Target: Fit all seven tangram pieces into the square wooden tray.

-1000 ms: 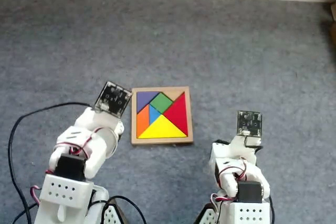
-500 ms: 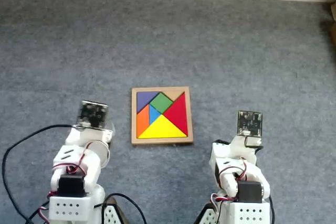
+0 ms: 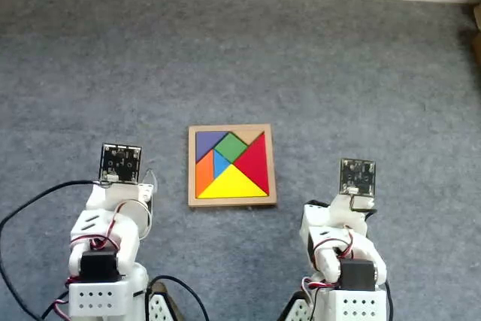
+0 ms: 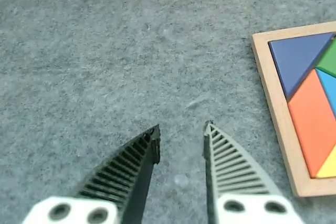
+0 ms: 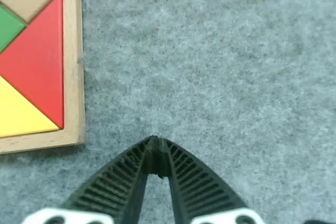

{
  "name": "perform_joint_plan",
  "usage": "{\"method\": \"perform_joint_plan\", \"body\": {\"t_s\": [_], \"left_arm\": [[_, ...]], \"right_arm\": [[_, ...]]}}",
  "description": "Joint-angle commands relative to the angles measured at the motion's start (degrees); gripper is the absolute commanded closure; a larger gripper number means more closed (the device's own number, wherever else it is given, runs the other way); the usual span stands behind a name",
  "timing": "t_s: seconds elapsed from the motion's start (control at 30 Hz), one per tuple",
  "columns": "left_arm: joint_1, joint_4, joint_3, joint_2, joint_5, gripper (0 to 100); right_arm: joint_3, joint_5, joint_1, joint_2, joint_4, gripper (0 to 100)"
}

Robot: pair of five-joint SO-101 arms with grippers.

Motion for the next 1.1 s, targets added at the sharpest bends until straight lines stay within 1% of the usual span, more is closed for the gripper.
{"method": "perform_joint_plan", "body": {"t_s": [0.0,0.07,0.2,0.37,0.4,0.53,0.6,0.7,1.07], "left_arm": [[-0.8,-0.6,1.2,0.0,0.6,85],[-0.9,1.1,1.2,0.0,0.6,85],[-0.7,8.2,1.2,-0.2,0.9,85],[-1.2,12.0,1.2,-0.3,1.0,86],[-1.2,12.5,1.2,-0.3,1.0,87],[-0.8,12.8,1.2,0.0,0.8,100],[-1.1,13.6,1.2,0.0,0.8,98],[-1.1,15.0,1.2,-0.2,0.8,98],[-1.1,15.2,1.2,-0.2,0.7,98]], "right_arm": [[6.7,-0.4,0.7,-0.8,0.6,99.3],[6.7,-0.4,0.7,-0.8,0.6,99.3],[6.7,-0.4,0.7,-0.8,0.6,99.3],[6.7,-0.4,0.7,-0.8,0.6,99.3],[6.7,-0.4,0.7,-0.8,0.6,99.3],[6.7,-0.4,0.7,-0.8,0.6,99.3],[6.7,-0.4,0.7,-0.8,0.6,99.3],[6.7,-0.4,0.7,-0.8,0.6,99.3],[6.7,-0.4,0.7,-0.8,0.6,99.3]]}}
